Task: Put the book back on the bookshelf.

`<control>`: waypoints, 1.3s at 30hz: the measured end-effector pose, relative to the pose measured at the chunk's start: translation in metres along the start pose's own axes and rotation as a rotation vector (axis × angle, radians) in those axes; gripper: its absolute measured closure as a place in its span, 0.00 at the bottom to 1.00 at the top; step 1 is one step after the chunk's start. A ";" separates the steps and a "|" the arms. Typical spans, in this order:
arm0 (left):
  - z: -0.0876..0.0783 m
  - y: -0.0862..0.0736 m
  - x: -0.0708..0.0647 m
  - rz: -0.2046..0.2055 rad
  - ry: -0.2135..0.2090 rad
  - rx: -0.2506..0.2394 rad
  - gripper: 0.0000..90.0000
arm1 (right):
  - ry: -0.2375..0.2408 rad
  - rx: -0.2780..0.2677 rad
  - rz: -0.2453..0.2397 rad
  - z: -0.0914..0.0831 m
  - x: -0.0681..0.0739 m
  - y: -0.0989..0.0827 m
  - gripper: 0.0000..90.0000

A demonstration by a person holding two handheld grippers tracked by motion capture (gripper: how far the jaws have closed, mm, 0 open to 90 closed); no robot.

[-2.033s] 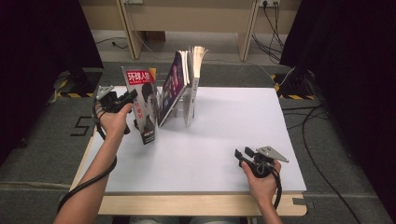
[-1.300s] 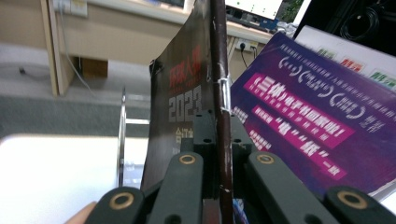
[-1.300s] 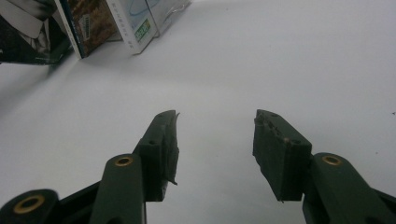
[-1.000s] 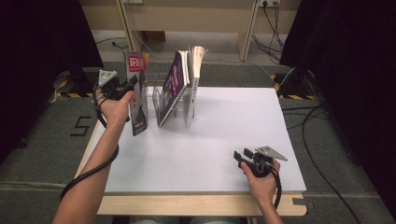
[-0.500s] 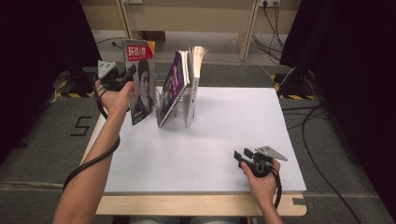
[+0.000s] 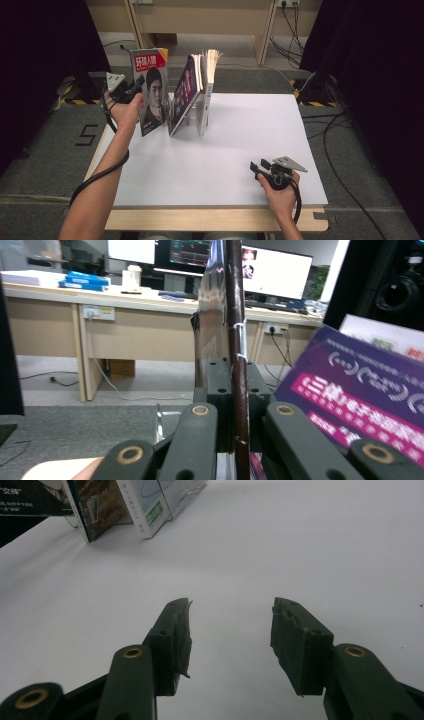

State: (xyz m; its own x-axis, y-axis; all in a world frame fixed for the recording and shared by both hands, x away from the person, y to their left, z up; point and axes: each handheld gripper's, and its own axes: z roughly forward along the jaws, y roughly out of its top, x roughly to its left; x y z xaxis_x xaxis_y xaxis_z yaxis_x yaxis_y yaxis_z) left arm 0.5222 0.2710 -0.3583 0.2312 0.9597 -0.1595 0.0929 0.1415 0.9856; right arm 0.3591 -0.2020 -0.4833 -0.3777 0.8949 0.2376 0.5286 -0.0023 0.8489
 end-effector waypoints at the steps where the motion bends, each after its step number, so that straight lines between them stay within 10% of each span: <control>1: -0.001 -0.002 0.000 -0.001 0.001 0.004 0.96 | 0.000 0.000 -0.001 0.000 0.000 0.000 0.56; 15: -0.012 -0.023 0.000 -0.026 -0.030 0.070 0.91 | 0.007 0.008 -0.003 0.001 0.003 -0.001 0.56; 39: 0.000 -0.012 -0.002 -0.102 0.025 0.112 0.91 | 0.015 0.030 0.006 0.003 0.002 -0.002 0.55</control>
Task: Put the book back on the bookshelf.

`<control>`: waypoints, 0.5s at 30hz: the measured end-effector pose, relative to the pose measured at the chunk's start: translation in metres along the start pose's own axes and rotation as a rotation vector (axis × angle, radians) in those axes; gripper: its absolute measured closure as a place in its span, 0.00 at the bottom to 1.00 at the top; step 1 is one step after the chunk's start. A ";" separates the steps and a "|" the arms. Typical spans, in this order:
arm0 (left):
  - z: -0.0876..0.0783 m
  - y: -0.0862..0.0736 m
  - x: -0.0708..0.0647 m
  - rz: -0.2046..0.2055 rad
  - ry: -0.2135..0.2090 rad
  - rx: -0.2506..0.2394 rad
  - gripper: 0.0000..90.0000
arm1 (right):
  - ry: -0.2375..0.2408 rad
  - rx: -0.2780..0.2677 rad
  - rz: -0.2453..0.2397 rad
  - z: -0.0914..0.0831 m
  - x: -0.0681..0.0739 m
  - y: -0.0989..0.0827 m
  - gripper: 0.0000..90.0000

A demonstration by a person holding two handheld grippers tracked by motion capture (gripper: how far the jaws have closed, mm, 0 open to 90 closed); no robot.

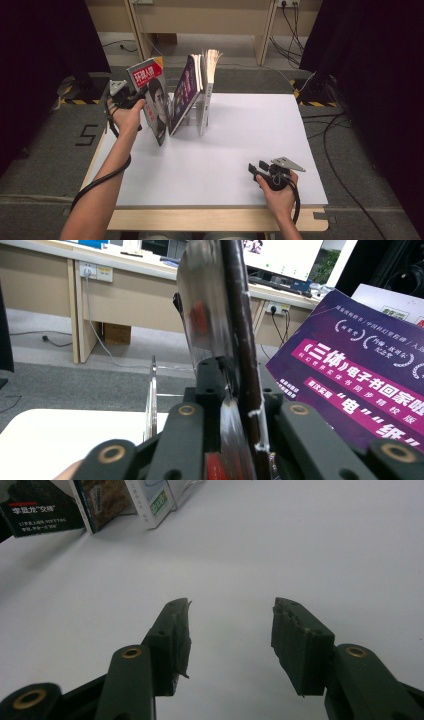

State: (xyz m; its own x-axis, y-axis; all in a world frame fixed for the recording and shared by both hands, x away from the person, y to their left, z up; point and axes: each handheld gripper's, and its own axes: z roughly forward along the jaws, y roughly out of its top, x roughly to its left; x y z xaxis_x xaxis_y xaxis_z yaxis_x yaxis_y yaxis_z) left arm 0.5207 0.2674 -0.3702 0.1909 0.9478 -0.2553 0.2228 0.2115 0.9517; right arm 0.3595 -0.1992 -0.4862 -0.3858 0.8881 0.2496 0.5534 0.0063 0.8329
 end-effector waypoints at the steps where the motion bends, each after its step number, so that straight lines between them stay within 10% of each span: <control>1: 0.000 0.001 0.000 -0.005 -0.005 0.005 0.93 | 0.002 0.003 0.005 0.000 0.000 0.000 0.55; 5: 0.000 0.002 -0.003 -0.002 -0.021 0.017 0.96 | 0.003 0.013 0.001 0.001 0.000 -0.001 0.55; 15: -0.005 0.022 -0.021 0.159 -0.040 -0.031 0.96 | 0.003 0.009 0.007 0.000 -0.001 0.000 0.55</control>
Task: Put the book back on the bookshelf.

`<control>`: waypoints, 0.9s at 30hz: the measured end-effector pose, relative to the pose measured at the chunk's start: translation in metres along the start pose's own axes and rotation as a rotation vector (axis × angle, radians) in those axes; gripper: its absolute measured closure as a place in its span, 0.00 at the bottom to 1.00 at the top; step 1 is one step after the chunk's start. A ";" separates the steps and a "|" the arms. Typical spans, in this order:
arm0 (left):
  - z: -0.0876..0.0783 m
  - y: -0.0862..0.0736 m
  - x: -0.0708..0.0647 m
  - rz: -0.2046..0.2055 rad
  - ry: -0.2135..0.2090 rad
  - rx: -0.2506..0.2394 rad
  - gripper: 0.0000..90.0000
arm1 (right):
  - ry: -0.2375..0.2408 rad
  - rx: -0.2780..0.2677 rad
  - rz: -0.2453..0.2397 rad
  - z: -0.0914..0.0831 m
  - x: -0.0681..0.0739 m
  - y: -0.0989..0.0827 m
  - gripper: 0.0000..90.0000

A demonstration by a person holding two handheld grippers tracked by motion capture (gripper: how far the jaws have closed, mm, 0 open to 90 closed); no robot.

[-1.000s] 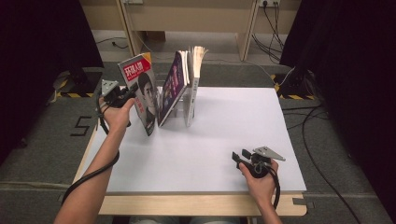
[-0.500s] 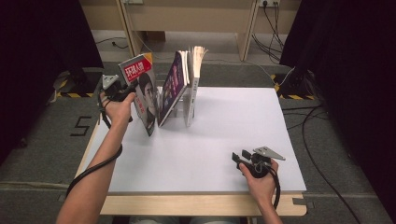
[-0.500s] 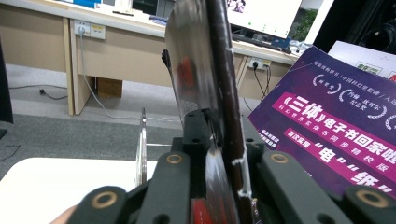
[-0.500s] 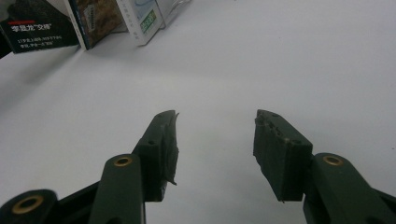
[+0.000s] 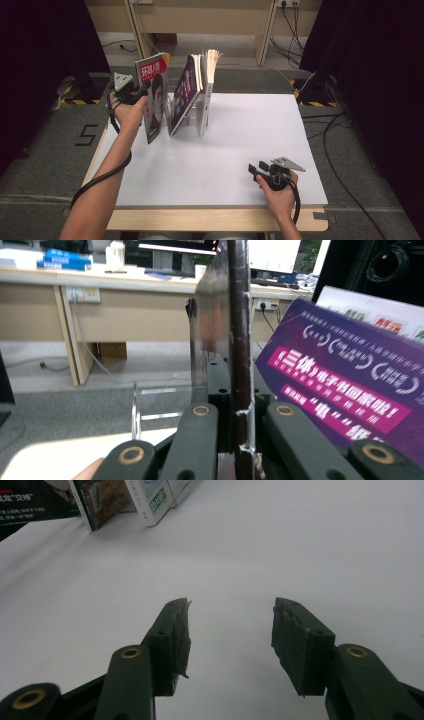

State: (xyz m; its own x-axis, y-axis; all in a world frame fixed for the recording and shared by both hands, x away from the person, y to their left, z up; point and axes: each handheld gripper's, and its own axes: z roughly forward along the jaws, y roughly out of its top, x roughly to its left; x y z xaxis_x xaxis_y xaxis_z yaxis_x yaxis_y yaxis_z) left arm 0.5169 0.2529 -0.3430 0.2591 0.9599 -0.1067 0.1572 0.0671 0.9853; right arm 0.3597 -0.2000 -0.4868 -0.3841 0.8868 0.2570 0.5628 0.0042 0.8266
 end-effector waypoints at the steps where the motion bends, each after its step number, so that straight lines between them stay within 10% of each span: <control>1: 0.000 0.002 0.000 0.011 0.000 -0.006 0.96 | 0.000 -0.001 -0.002 0.000 0.000 0.000 0.55; 27: 0.022 0.033 0.012 0.042 0.016 -0.145 0.96 | 0.000 0.005 -0.007 0.001 -0.003 0.000 0.55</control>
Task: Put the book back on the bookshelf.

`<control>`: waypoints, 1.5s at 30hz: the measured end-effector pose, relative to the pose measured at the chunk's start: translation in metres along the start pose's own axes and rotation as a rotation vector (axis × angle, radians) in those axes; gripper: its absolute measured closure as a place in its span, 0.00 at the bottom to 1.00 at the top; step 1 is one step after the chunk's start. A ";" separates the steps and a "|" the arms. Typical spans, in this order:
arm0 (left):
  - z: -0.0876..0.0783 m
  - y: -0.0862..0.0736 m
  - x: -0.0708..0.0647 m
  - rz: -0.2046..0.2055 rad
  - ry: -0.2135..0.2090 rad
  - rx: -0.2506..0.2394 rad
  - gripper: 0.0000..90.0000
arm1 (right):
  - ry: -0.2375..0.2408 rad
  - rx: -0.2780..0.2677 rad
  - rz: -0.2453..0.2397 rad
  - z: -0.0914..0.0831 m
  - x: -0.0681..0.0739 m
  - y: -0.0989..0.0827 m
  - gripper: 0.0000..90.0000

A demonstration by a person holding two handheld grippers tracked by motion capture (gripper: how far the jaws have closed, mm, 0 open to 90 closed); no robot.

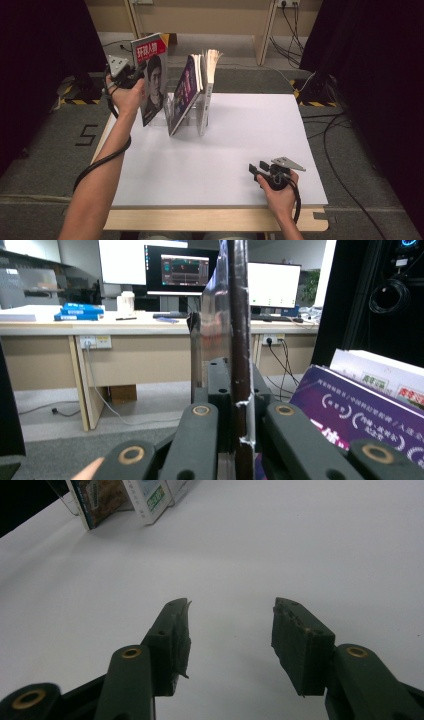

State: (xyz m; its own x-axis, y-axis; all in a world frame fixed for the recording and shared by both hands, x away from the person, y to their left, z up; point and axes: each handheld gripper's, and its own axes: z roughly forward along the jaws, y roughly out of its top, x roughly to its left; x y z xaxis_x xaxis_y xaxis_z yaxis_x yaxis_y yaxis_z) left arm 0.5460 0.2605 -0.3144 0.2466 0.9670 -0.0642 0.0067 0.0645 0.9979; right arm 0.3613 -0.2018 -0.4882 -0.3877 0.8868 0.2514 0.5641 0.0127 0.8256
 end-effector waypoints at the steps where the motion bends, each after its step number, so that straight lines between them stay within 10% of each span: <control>1: 0.001 0.000 0.001 0.002 -0.001 -0.004 0.96 | 0.001 0.000 0.001 0.000 0.000 0.000 0.55; 24: -0.023 -0.033 0.024 -0.143 -0.039 0.112 0.90 | 0.010 0.010 0.002 0.002 0.005 -0.002 0.55; 45: -0.015 -0.016 0.029 -0.175 0.075 0.198 0.94 | 0.019 0.018 0.025 0.003 0.002 -0.002 0.55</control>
State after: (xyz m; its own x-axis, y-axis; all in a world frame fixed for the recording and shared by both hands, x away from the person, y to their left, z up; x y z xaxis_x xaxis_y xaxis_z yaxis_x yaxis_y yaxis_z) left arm 0.5386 0.2908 -0.3327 0.1531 0.9614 -0.2288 0.2339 0.1897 0.9536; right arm 0.3613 -0.1993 -0.4909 -0.3873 0.8779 0.2815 0.5868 -0.0008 0.8098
